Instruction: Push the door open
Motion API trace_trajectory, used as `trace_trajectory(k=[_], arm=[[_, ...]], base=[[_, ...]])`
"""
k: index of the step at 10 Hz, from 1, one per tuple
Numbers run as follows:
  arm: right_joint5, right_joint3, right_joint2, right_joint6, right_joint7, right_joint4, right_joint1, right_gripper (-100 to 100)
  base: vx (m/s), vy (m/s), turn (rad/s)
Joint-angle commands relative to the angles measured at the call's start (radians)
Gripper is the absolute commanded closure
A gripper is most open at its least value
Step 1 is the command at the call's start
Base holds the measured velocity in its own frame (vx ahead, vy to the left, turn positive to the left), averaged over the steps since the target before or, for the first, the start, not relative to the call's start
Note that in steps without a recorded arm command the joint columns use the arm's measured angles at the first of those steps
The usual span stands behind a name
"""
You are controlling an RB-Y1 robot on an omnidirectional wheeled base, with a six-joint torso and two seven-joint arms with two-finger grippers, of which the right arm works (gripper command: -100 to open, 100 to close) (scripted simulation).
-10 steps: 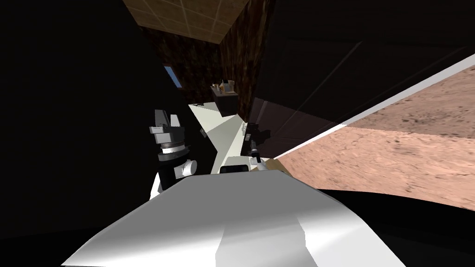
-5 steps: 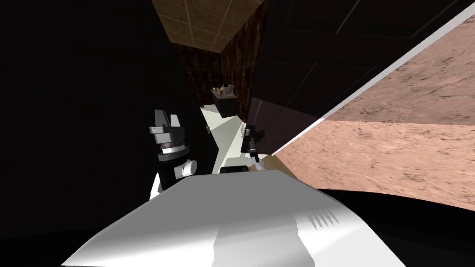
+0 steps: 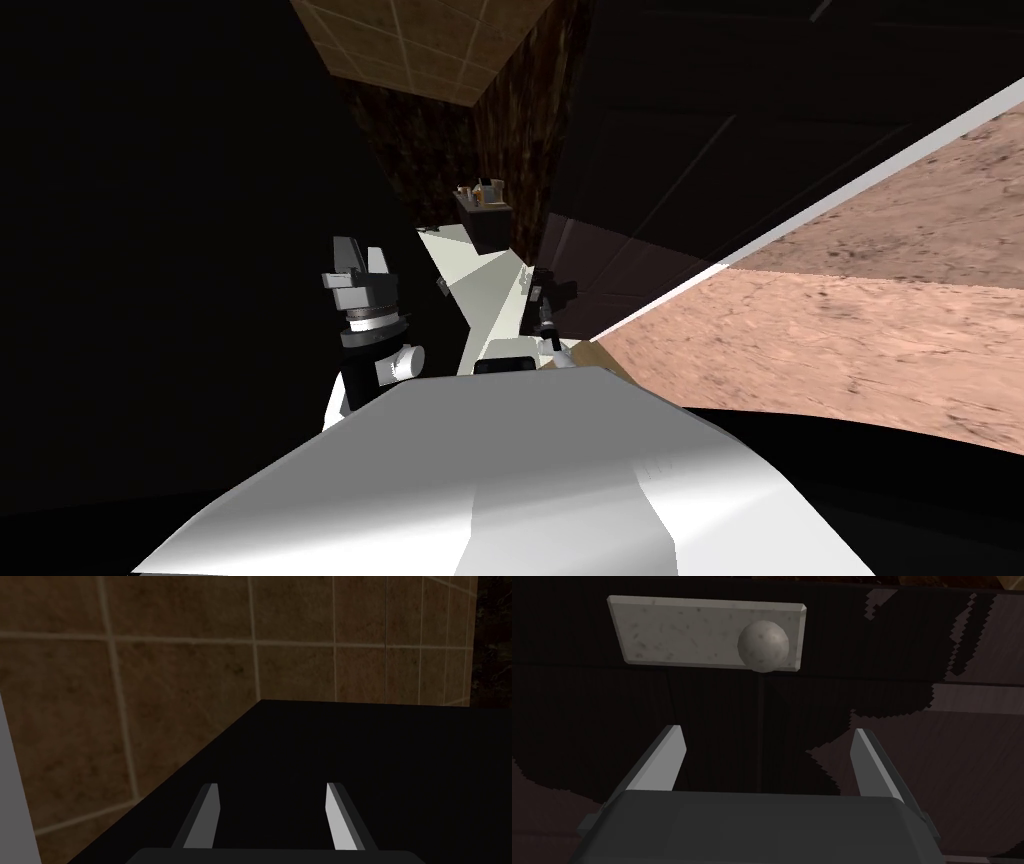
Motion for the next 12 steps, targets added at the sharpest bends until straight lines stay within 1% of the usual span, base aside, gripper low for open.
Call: trace_trajectory(k=[1, 3, 5, 6, 7, 12], arm=[[0.0, -0.001, 0.003, -0.008, 0.005, 0.002, 0.002, -100], [0.0, -0.002, 0.013, -0.015, 0.009, 0.004, 0.004, -100], [0.0, -0.003, 0.034, -0.023, 0.014, 0.006, 0.006, -100], [0.0, -0.003, 0.027, -0.021, 0.012, 0.007, 0.004, -100], [0.0, -0.003, 0.027, -0.021, 0.012, 0.007, 0.004, 100], [0.0, -0.003, 0.027, -0.021, 0.012, 0.007, 0.004, 100]], base=[[0.24, -0.06, 0.013], [0.183, -0.009, 0.013], [0.218, 0.001, 0.008], [0.09, 0.0, -0.008], [-0.022, 0.004, 0.005], [-0.014, 0.0, 0.003]])
